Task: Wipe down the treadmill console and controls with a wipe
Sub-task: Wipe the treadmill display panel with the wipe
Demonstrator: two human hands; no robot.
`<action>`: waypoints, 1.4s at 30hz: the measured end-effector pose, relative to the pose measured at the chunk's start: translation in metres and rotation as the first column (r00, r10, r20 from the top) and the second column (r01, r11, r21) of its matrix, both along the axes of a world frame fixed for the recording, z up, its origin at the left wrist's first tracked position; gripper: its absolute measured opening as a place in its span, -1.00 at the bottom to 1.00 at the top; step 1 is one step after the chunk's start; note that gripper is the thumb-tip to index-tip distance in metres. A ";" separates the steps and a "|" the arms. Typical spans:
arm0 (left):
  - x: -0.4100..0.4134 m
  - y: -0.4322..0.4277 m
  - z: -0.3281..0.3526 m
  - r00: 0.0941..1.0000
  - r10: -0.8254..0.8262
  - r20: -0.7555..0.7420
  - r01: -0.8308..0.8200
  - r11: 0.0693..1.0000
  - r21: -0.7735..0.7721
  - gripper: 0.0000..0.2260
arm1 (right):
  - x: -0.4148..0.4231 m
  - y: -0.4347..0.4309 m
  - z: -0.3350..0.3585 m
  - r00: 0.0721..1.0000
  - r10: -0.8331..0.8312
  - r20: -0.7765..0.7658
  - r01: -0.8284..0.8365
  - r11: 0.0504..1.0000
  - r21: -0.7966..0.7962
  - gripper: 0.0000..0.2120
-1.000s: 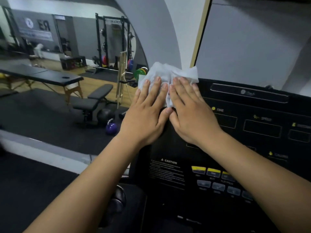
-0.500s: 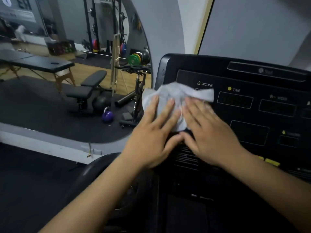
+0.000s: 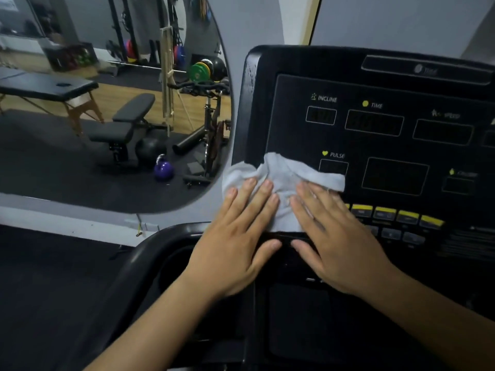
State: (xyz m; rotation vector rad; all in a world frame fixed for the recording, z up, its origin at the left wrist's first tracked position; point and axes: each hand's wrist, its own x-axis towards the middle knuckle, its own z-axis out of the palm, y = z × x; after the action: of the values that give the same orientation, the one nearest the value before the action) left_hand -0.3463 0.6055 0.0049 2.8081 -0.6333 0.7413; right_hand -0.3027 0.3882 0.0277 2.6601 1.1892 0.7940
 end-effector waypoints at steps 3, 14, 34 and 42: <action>-0.019 0.001 -0.020 0.999 -0.011 -0.046 0.013 0.999 0.045 -0.42 | -0.016 -0.011 -0.021 0.999 0.028 -0.046 -0.030 0.999 -0.045 -0.40; -0.043 -0.005 -0.034 0.990 -0.007 -0.138 0.023 0.993 0.114 -0.43 | -0.038 -0.010 -0.034 0.993 0.025 -0.113 -0.031 0.998 -0.056 -0.40; -0.023 -0.116 -0.009 0.970 -0.142 -0.197 0.176 0.970 0.166 -0.39 | -0.037 -0.127 -0.042 0.994 -0.044 -0.096 0.040 0.998 -0.040 -0.43; -0.013 -0.190 -0.009 0.963 -0.158 -0.218 0.206 0.954 0.217 -0.37 | -0.037 -0.196 -0.046 0.991 -0.093 -0.100 0.095 0.995 0.010 -0.45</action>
State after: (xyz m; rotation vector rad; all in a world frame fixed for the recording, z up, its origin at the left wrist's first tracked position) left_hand -0.3592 0.4153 -0.0044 2.9289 -0.9875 0.3653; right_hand -0.3396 0.1920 -0.0179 2.7740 1.0732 0.6656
